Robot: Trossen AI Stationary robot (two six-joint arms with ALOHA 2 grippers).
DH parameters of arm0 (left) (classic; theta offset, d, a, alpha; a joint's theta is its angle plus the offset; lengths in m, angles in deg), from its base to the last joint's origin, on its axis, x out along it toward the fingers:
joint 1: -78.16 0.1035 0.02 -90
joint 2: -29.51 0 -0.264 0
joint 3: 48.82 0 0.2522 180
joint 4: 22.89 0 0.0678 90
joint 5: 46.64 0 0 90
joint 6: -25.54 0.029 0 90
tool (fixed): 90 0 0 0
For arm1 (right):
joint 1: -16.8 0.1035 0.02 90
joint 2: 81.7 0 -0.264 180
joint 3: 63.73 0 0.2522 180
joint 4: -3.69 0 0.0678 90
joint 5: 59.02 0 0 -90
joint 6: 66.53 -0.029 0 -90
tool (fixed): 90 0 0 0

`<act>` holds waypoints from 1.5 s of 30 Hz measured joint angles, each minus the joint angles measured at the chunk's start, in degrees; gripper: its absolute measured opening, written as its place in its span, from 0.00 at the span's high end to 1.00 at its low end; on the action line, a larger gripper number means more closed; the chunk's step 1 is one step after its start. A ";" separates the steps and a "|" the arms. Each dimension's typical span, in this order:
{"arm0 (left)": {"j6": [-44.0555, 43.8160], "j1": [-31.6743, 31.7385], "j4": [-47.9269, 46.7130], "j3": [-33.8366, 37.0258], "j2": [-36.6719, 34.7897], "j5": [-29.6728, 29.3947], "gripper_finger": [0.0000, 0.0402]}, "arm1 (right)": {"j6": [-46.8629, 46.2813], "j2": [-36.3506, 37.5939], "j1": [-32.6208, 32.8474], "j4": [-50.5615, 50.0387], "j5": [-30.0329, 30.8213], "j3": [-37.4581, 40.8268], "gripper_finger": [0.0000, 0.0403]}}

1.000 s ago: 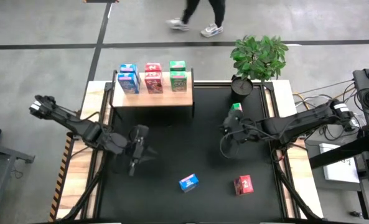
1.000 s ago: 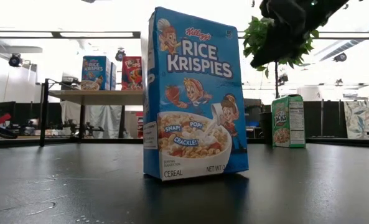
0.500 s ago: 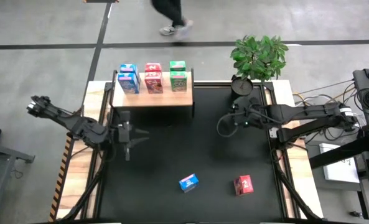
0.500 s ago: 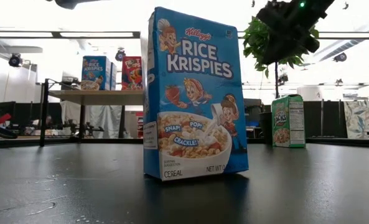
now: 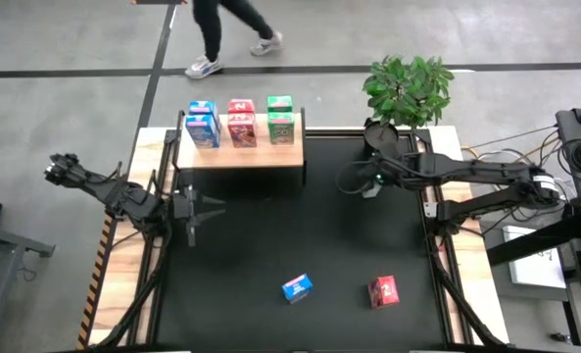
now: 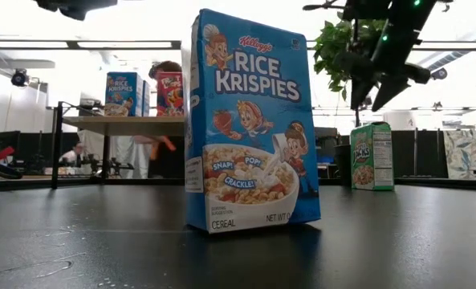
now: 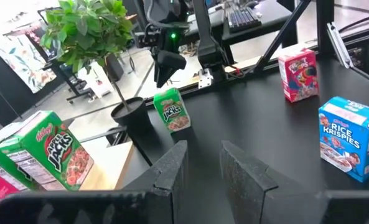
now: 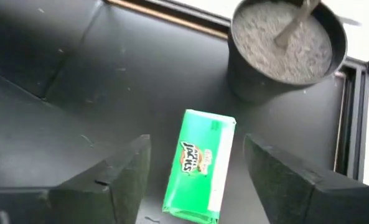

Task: Stack cereal on shelf
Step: Put the green cereal box on the shelf aligned with the other green cereal boxes

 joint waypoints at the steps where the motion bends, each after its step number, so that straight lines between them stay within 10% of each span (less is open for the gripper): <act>1: -0.07 0.00 0.06 0.37 -0.37 0.00 0.81 | -0.17 -0.35 -0.55 -0.20 -0.56 0.07 0.39; 17: 0.28 0.00 -0.08 1.84 -2.75 0.00 0.81 | -2.42 -9.91 -2.81 -0.10 -4.15 0.30 0.34; 45: 0.32 0.00 -0.13 2.30 -2.96 0.04 0.81 | 1.19 -7.44 -0.05 0.31 -8.93 -5.63 0.64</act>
